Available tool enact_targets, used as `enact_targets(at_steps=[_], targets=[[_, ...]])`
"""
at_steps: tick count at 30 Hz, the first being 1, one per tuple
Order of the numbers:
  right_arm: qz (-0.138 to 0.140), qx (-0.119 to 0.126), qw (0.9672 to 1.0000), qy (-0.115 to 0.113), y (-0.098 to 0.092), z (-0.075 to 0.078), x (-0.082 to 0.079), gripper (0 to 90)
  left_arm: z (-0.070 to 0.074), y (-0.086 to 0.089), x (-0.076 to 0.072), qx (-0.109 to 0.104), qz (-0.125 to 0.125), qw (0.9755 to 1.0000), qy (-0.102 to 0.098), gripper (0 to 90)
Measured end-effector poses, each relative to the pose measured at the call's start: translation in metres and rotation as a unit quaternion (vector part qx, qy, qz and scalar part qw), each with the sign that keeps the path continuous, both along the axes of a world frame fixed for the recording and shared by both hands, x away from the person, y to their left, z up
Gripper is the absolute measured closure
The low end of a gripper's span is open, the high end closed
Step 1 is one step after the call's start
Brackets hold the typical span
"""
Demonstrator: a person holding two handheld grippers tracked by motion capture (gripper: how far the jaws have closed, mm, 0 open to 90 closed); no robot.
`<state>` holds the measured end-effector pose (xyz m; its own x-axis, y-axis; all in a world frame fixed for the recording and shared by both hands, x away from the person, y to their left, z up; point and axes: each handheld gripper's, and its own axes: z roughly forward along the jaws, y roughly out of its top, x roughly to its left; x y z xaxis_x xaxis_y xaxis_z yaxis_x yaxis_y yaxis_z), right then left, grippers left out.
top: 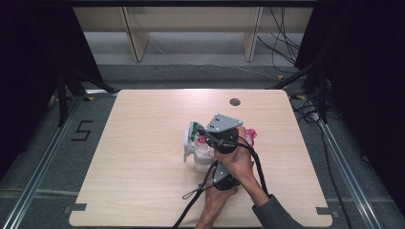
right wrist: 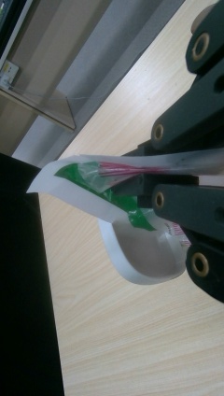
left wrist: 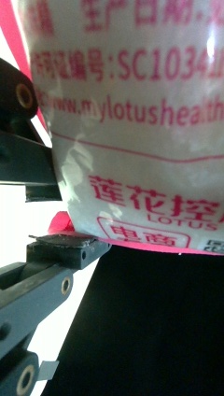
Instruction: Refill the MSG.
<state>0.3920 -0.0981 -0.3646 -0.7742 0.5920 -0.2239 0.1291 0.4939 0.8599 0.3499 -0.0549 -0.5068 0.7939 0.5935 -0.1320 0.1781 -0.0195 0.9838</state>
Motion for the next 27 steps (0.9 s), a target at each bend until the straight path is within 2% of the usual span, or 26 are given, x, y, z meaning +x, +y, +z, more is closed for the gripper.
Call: enact_targets(at_steps=[1,3,7,11,16,17,18,19,21,22,23,25,26,27], targets=[[0.000,0.000,1.0000,0.000,0.0003,0.0000,-0.0001,90.0,-0.0002,-0.0010,-0.0010,-0.010,0.005,0.9999,0.009,74.5],[-0.004,-0.001,1.0000,0.005,0.0014,-0.0026,0.0009,90.0,-0.0009,-0.0014,-0.0007,-0.010,0.012,0.9998,0.012,74.5],[-0.002,0.000,1.0000,0.006,0.0012,-0.0007,-0.0007,90.0,-0.0002,-0.0011,-0.0013,-0.013,0.014,0.9998,0.010,74.6],[-0.003,-0.003,1.0000,0.007,0.0025,-0.0034,0.0007,90.0,-0.0007,0.0002,-0.0009,-0.004,0.013,0.9999,0.009,74.5],[0.001,-0.005,1.0000,0.002,0.0032,-0.0029,0.0007,90.0,-0.0006,-0.0003,-0.0006,-0.007,0.011,0.9999,0.008,74.5],[-0.001,-0.004,1.0000,0.007,0.0035,-0.0040,0.0010,90.0,-0.0011,-0.0054,-0.0016,-0.046,0.011,0.9987,0.016,74.5],[0.001,-0.005,1.0000,0.006,0.0035,-0.0042,0.0012,90.0,-0.0008,-0.0061,-0.0025,-0.053,0.017,0.9983,0.018,74.5],[0.002,-0.002,1.0000,0.007,0.0032,-0.0032,0.0004,90.0,-0.0004,0.0002,-0.0010,-0.007,0.015,0.9998,0.008,74.6],[0.000,0.003,1.0000,0.008,0.0032,-0.0024,-0.0008,90.0,0.0000,0.0006,-0.0009,-0.004,0.012,0.9999,0.007,74.6],[0.003,-0.002,1.0000,0.004,0.0034,-0.0028,0.0000,90.0,-0.0006,-0.0062,-0.0025,-0.054,0.016,0.9983,0.018,74.6],[0.002,-0.006,1.0000,0.006,0.0038,-0.0034,0.0003,90.0,-0.0009,-0.0068,-0.0024,-0.058,0.017,0.9980,0.018,74.6],[0.006,-0.006,1.0000,0.004,0.0038,-0.0033,0.0005,90.0,-0.0006,-0.0054,-0.0028,-0.048,0.018,0.9985,0.016,74.6],[0.007,-0.003,1.0000,0.002,0.0033,-0.0025,0.0002,90.0,-0.0014,-0.0016,-0.0002,-0.016,0.018,0.9997,0.002,74.6],[0.004,-0.001,1.0000,0.001,0.0027,-0.0017,-0.0001,90.0,-0.0015,-0.0020,-0.0001,-0.018,0.016,0.9997,0.002,74.6]])
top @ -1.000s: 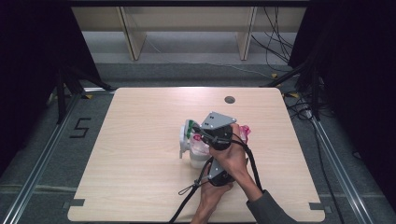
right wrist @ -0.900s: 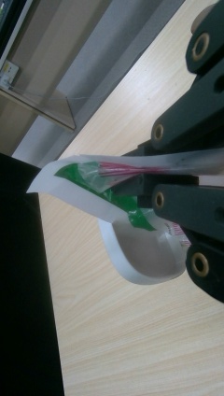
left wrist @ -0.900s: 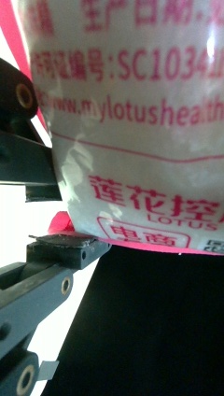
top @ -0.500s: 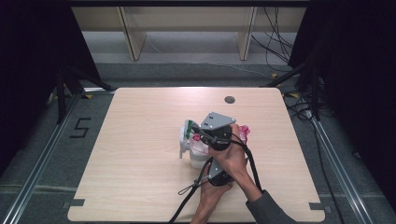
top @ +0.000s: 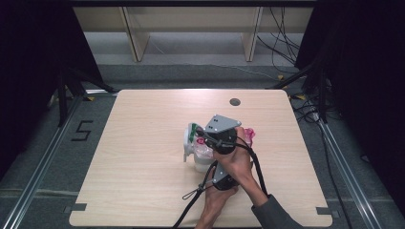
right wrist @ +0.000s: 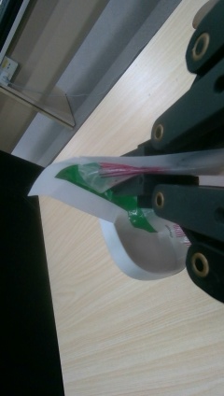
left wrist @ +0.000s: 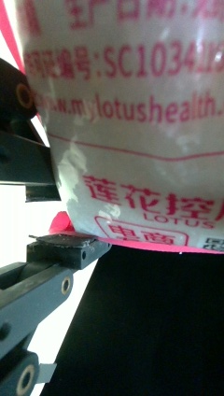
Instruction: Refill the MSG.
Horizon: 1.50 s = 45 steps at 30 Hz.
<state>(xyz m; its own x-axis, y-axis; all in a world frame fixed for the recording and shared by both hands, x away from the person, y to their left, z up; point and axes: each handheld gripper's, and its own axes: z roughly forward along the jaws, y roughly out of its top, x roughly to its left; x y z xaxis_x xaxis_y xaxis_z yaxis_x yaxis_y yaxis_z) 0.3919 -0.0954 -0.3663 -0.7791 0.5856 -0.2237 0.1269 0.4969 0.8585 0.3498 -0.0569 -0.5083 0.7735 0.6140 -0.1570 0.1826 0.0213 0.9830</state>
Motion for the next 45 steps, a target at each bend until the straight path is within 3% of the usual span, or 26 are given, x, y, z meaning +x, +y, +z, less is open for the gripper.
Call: enact_targets(at_steps=[4,7,8,14,15,18,19,21,22,23,24,25,26,27,28,34,37,39,40,41,45], targets=[[-0.006,0.001,0.9999,0.009,0.001,-0.003,0.001,90.0,0.001,0.002,0.000,0.013,-0.006,0.9999,0.005,74.5],[-0.004,0.004,1.0000,0.005,0.000,0.000,-0.001,90.0,0.000,0.000,0.000,-0.001,0.001,1.0000,0.000,74.6],[-0.003,0.004,1.0000,0.007,0.000,-0.001,0.000,90.0,0.001,0.002,-0.001,0.014,0.000,0.9999,0.006,74.6],[-0.006,0.004,1.0000,0.005,0.000,-0.001,-0.001,90.0,0.001,0.002,-0.001,0.013,-0.003,0.9999,0.005,74.6],[-0.005,0.000,1.0000,0.003,0.001,-0.002,0.000,90.0,0.001,-0.004,-0.002,-0.033,0.000,0.9993,0.014,74.6],[0.000,-0.003,1.0000,0.001,0.001,-0.002,0.000,90.0,0.001,-0.005,-0.003,-0.040,0.004,0.9991,0.014,74.6],[0.000,-0.002,1.0000,-0.001,0.001,-0.001,-0.001,90.0,0.001,-0.009,-0.002,-0.076,0.008,0.9969,0.015,74.6],[0.001,-0.003,1.0000,-0.003,0.001,-0.001,-0.001,90.0,0.001,-0.002,-0.002,-0.027,0.001,0.9996,0.013,74.7],[0.001,-0.004,1.0000,-0.001,0.002,-0.002,-0.001,90.0,0.001,0.000,-0.001,-0.018,-0.002,0.9998,0.013,74.7],[-0.002,-0.003,1.0000,0.002,0.003,-0.003,-0.001,90.0,0.000,-0.006,-0.001,-0.063,0.005,0.9978,0.017,74.7],[-0.003,-0.002,1.0000,0.003,0.003,-0.004,-0.001,90.0,0.000,-0.007,-0.001,-0.074,0.005,0.9971,0.017,74.7],[-0.003,0.000,1.0000,0.007,0.003,-0.004,-0.001,90.0,0.000,-0.006,-0.001,-0.063,0.004,0.9979,0.016,74.7],[0.002,-0.002,1.0000,0.000,0.003,-0.003,-0.001,90.0,0.002,0.002,-0.002,-0.003,0.001,0.9999,0.011,74.7],[0.002,-0.001,1.0000,-0.001,0.003,-0.002,-0.002,90.0,0.001,-0.006,-0.001,-0.059,0.007,0.9981,0.015,74.8],[0.001,-0.003,1.0000,0.000,0.003,-0.002,-0.002,90.0,0.001,-0.008,-0.001,-0.074,0.006,0.9971,0.016,74.7],[0.002,-0.002,1.0000,0.000,0.003,-0.001,-0.002,90.0,0.001,-0.007,-0.002,-0.066,0.009,0.9977,0.014,74.8],[0.004,-0.007,1.0000,-0.002,0.004,-0.003,-0.001,90.0,0.001,-0.008,-0.002,-0.076,0.004,0.9970,0.016,74.7],[-0.003,-0.003,1.0000,0.008,0.005,-0.004,-0.002,90.0,0.001,-0.007,-0.002,-0.074,0.005,0.9972,0.015,74.7],[0.004,-0.005,1.0000,-0.001,0.004,-0.003,-0.001,90.0,0.001,-0.007,-0.002,-0.072,0.007,0.9973,0.015,74.8],[-0.001,0.001,1.0000,0.006,0.004,-0.002,-0.003,90.0,0.001,-0.007,-0.002,-0.069,0.009,0.9975,0.014,74.8],[0.003,-0.007,1.0000,-0.002,0.004,-0.004,0.000,90.0,0.001,-0.008,-0.001,-0.075,0.001,0.9971,0.015,74.7]])
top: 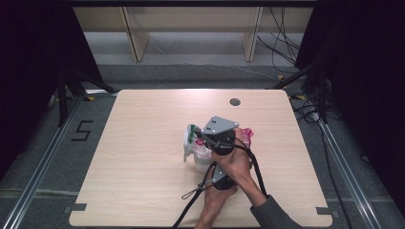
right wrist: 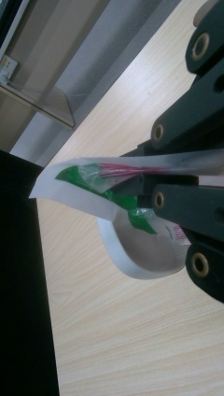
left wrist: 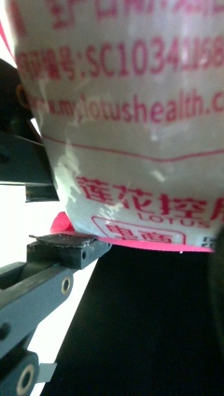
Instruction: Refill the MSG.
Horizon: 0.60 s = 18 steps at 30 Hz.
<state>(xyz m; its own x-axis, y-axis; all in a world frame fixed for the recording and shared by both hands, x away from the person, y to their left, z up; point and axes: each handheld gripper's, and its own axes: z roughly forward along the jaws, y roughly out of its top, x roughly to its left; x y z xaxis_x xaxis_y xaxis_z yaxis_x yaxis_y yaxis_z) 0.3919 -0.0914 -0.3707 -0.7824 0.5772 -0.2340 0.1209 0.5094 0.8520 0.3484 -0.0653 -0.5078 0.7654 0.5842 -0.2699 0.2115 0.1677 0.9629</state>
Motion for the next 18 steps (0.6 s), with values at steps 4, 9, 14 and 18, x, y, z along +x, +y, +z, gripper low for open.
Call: enact_targets(at_steps=[4,9,14,18], targets=[[-0.001,0.004,1.0000,0.000,-0.0005,0.0028,-0.0022,90.0,0.0004,0.0006,-0.0006,0.002,0.006,1.0000,0.000,74.8],[-0.002,-0.005,1.0000,-0.001,0.0014,0.0002,-0.0018,90.0,0.0004,0.0011,-0.0009,0.001,0.003,1.0000,0.000,74.8],[-0.005,-0.002,1.0000,0.004,0.0013,-0.0012,-0.0012,90.0,0.0001,0.0001,-0.0003,-0.001,-0.001,1.0000,0.001,74.7],[-0.006,0.006,0.9999,0.008,0.0003,0.0023,-0.0036,90.0,0.0012,0.0003,-0.0011,-0.003,0.005,1.0000,-0.002,74.8]])
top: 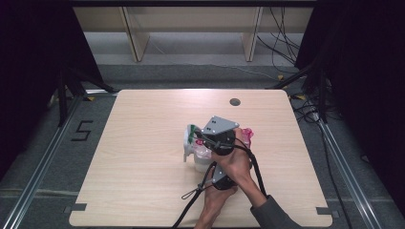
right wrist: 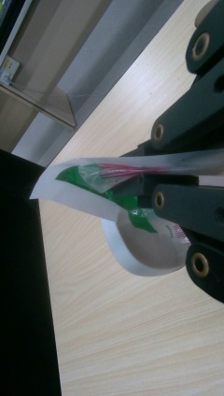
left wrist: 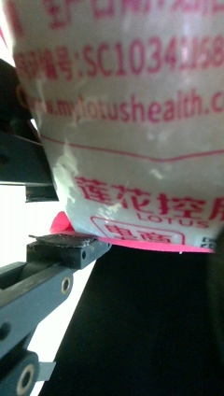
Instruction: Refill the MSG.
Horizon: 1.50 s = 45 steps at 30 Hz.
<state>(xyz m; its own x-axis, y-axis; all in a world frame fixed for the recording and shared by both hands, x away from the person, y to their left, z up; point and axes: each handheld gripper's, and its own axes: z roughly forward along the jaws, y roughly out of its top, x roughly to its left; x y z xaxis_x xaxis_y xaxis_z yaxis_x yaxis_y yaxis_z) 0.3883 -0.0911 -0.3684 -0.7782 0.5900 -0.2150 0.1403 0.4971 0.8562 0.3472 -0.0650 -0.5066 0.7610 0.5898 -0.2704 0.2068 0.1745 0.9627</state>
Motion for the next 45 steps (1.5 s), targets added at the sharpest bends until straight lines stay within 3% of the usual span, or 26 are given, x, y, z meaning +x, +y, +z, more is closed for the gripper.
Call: enact_targets(at_steps=[2,3,4,5,6,12,17,20,22,26,31,32,33,34,35,36,45], targets=[[0.002,-0.004,1.0000,-0.004,0.000,-0.001,0.001,90.0,0.000,0.000,0.000,-0.002,-0.002,1.0000,0.002,74.7],[0.001,-0.006,1.0000,0.001,0.001,-0.003,0.001,90.0,-0.001,0.002,0.001,0.017,-0.007,0.9998,-0.003,74.7],[0.006,-0.011,0.9999,-0.002,0.002,-0.004,0.002,90.0,-0.001,-0.001,0.000,-0.005,-0.005,1.0000,0.002,74.7],[0.000,-0.008,1.0000,0.004,0.002,-0.004,0.001,90.0,-0.001,0.003,0.001,0.021,-0.009,0.9997,-0.005,74.7],[0.005,-0.008,0.9999,-0.002,0.002,-0.003,0.001,90.0,0.000,0.000,0.000,-0.004,-0.006,1.0000,-0.001,74.8],[0.004,-0.003,1.0000,0.003,0.001,-0.003,0.002,90.0,-0.001,-0.001,0.000,-0.003,-0.003,1.0000,0.001,74.8],[0.010,-0.006,0.9999,-0.005,0.000,-0.001,0.002,90.0,0.000,0.000,0.000,0.002,-0.002,1.0000,-0.001,74.9],[0.004,0.001,1.0000,0.006,0.000,-0.002,0.001,90.0,-0.001,0.000,0.000,0.000,0.001,1.0000,0.000,74.9],[0.010,-0.003,0.9999,-0.004,-0.001,0.000,0.002,90.0,0.000,0.000,0.000,0.003,0.000,1.0000,-0.001,74.9],[0.011,-0.003,0.9999,0.000,-0.001,-0.001,0.003,90.0,-0.001,0.000,0.001,0.006,0.001,1.0000,-0.001,74.9],[0.012,-0.005,0.9999,0.000,0.000,-0.001,0.003,90.0,-0.002,-0.001,0.001,-0.001,-0.003,1.0000,0.000,74.9],[0.012,-0.006,0.9999,0.002,0.000,-0.001,0.003,90.0,-0.002,0.000,0.001,0.002,0.001,1.0000,0.000,75.0],[0.012,-0.006,0.9999,0.001,0.000,-0.001,0.002,90.0,-0.002,0.005,0.002,0.036,-0.006,0.9993,-0.010,75.0],[0.010,-0.004,0.9999,0.000,0.000,0.000,0.001,90.0,-0.001,0.010,0.002,0.071,-0.012,0.9974,-0.007,75.0],[0.010,-0.005,0.9999,0.000,0.000,0.000,0.001,90.0,-0.002,0.001,0.002,0.010,-0.004,0.9999,-0.003,75.0],[0.011,-0.007,0.9999,0.000,0.000,-0.001,0.002,90.0,-0.003,0.000,0.002,0.003,-0.004,1.0000,0.000,74.9],[0.008,-0.009,0.9999,0.004,0.002,-0.003,0.003,90.0,-0.003,0.001,0.002,0.004,0.000,1.0000,0.001,74.8]])
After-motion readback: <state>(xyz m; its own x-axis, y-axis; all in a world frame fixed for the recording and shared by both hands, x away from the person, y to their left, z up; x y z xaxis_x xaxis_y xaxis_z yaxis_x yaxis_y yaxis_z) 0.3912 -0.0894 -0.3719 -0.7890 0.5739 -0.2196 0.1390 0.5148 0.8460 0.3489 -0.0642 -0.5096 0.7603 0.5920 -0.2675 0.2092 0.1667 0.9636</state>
